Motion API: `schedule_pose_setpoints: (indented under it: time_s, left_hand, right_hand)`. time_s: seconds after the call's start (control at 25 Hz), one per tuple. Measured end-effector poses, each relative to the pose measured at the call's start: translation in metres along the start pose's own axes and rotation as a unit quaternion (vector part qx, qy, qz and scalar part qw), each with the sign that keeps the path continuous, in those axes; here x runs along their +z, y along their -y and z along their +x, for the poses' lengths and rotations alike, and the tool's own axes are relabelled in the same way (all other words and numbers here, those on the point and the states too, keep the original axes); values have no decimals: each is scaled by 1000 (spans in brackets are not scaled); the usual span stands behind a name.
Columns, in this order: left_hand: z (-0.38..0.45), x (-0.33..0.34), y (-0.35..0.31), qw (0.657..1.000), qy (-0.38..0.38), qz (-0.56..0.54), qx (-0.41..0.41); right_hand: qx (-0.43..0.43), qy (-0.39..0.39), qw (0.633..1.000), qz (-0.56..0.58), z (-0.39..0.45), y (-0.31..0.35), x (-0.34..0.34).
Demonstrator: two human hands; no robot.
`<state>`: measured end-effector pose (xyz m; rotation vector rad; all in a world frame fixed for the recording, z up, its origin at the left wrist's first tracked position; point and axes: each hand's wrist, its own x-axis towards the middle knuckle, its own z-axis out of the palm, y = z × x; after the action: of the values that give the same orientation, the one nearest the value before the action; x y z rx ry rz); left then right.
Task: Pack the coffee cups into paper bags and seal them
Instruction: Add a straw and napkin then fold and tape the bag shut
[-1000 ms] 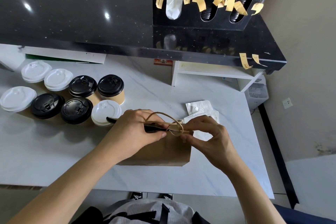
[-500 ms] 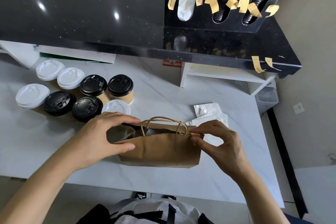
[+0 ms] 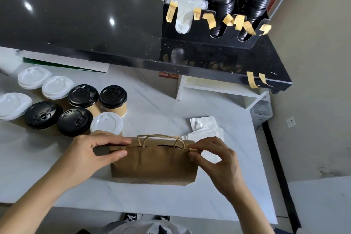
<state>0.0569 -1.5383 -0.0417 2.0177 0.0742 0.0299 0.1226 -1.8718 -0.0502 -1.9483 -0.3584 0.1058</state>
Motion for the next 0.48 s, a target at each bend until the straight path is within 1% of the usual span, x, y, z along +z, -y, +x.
schedule_pose_setpoints:
  time_s: [0.08, 0.12, 0.24, 0.32, 0.36, 0.4, 0.44, 0.48]
  left_hand:
    - [-2, -4, 2, 999, 31, 9, 9]
    - [-2, -4, 3, 1000, 25, 10, 11]
    - [0, 1, 9, 999, -25, -34, -1]
    - [-1, 4, 10, 998, -36, -50, -8]
    - [-1, 4, 9, 998, -36, -55, -7]
    - [-1, 6, 9, 998, -39, -56, -7]
    - [-1, 6, 9, 997, -41, -59, -10]
    - [0, 7, 9, 997, -40, -62, -10]
  right_hand:
    - [3, -2, 1000, 0, 1, 0, -1]
    - [3, -1, 1000, -3, 1, 0, -1]
    - [2, 19, 1000, -23, 2, 4, -6]
    - [-1, 16, 999, -43, 8, 9, -16]
    - [-14, -9, 998, -65, 14, 9, -24]
    - [-41, -50, 992, -105, 23, 9, -34]
    - [-79, -99, 979, -160, 35, 7, -47]
    - [-114, -147, 956, -226, 49, 6, -61]
